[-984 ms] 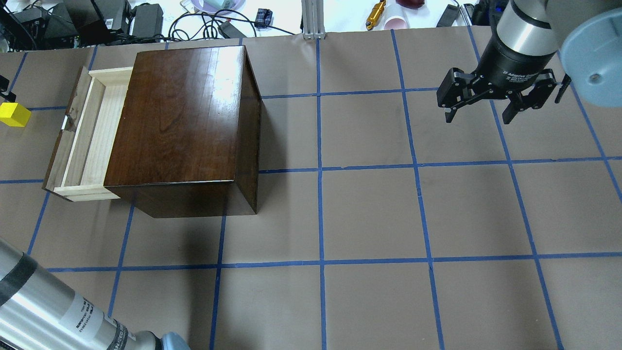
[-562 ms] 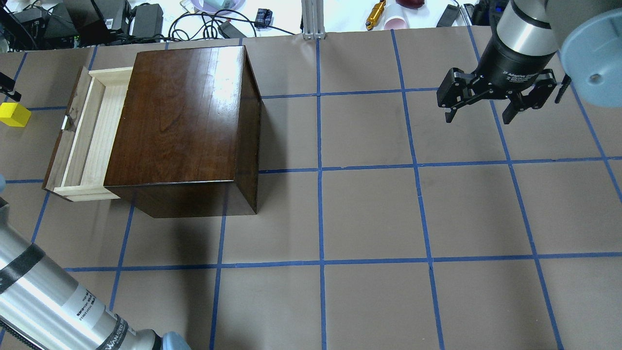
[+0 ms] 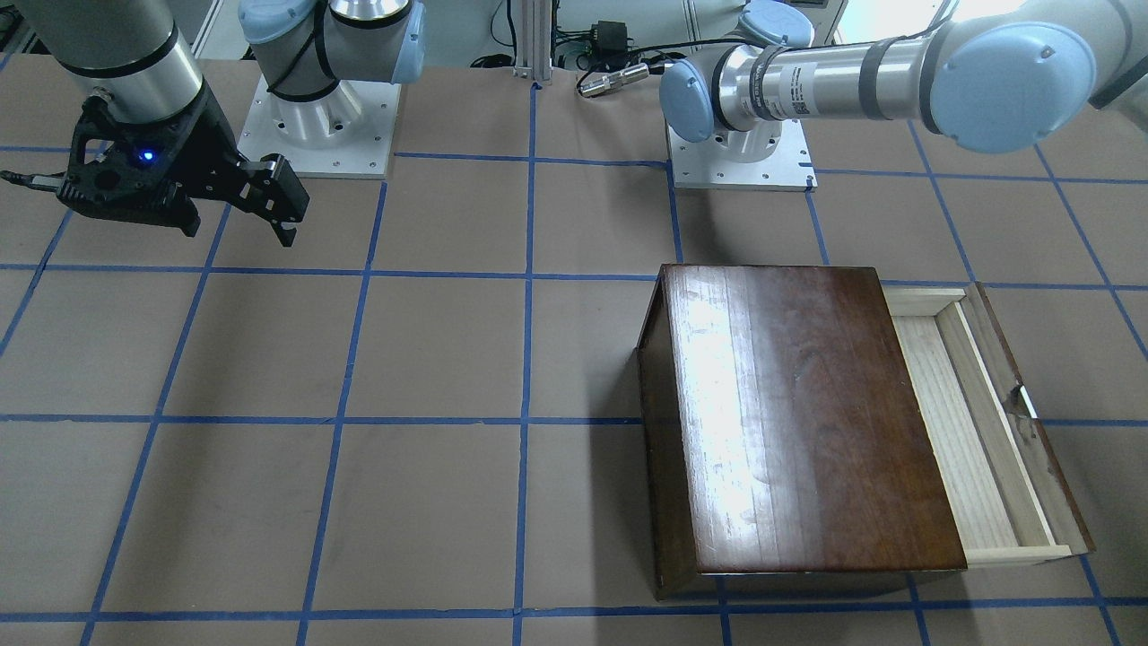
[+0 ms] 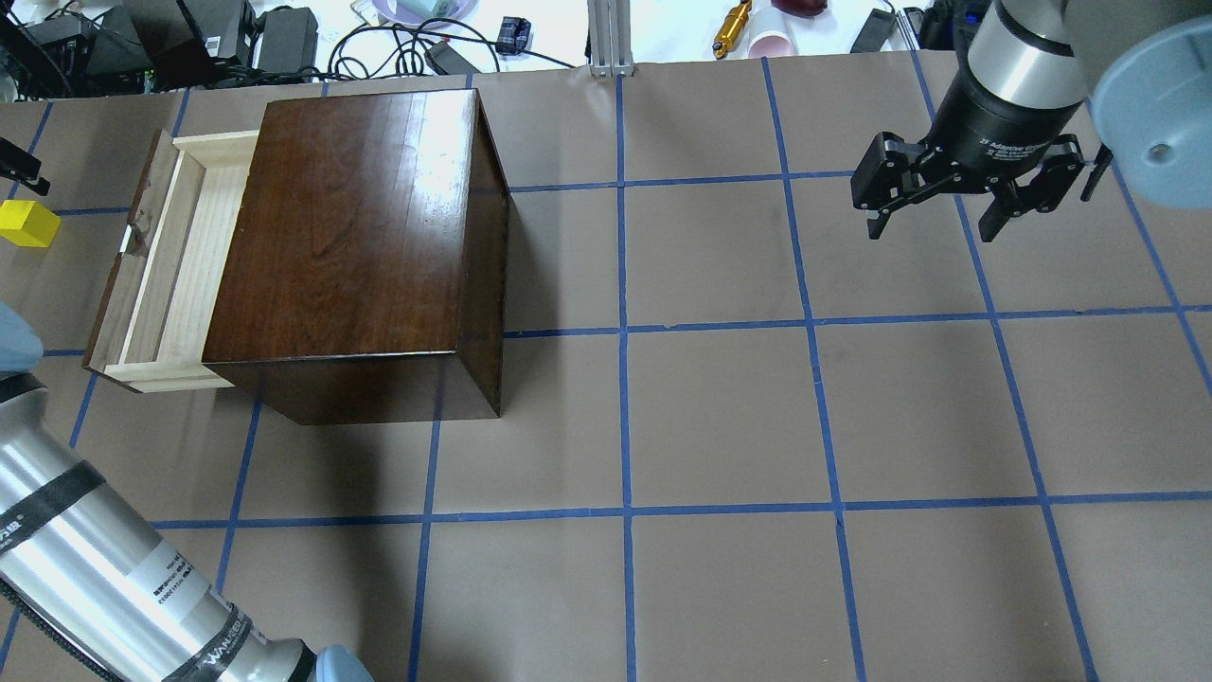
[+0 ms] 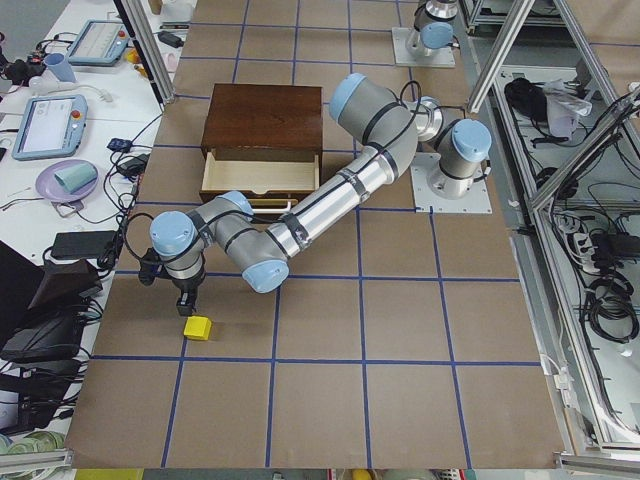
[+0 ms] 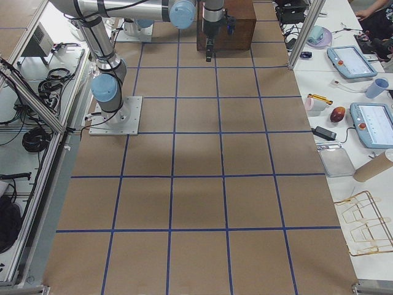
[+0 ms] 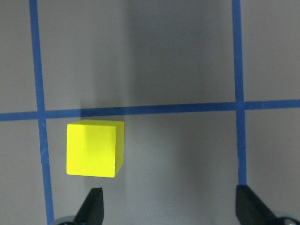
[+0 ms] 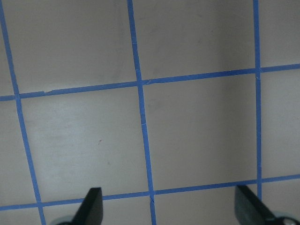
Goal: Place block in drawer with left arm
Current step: 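Lower the left gripper and grasp the yellow cube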
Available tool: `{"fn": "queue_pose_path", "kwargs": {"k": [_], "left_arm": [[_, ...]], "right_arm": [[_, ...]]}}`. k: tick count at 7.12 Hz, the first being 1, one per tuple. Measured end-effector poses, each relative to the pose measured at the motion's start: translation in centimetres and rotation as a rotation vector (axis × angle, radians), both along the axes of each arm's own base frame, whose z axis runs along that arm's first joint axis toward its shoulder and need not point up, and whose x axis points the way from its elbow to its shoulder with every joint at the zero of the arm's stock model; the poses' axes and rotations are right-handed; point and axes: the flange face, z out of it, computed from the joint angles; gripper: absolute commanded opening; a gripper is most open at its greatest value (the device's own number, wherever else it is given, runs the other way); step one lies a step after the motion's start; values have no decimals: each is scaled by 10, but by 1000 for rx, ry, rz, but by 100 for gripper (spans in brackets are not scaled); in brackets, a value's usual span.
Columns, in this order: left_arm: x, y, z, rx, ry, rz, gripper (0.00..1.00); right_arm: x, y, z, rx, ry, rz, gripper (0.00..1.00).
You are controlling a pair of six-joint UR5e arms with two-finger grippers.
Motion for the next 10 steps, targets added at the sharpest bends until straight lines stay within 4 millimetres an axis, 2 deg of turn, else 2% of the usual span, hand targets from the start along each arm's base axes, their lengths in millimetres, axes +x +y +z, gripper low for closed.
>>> {"fn": "queue_pose_path", "kwargs": {"k": [5,8,10], "left_arm": [[13,-13,-21,-7,-13,-4,100],[19,-12,-35,0,-5,-13,100],[36,-3,-42,0,-2,-15,100]], "right_arm": [[0,0,0,0,0,0,100],[0,0,0,0,0,0,100],[0,0,0,0,0,0,100]]}}
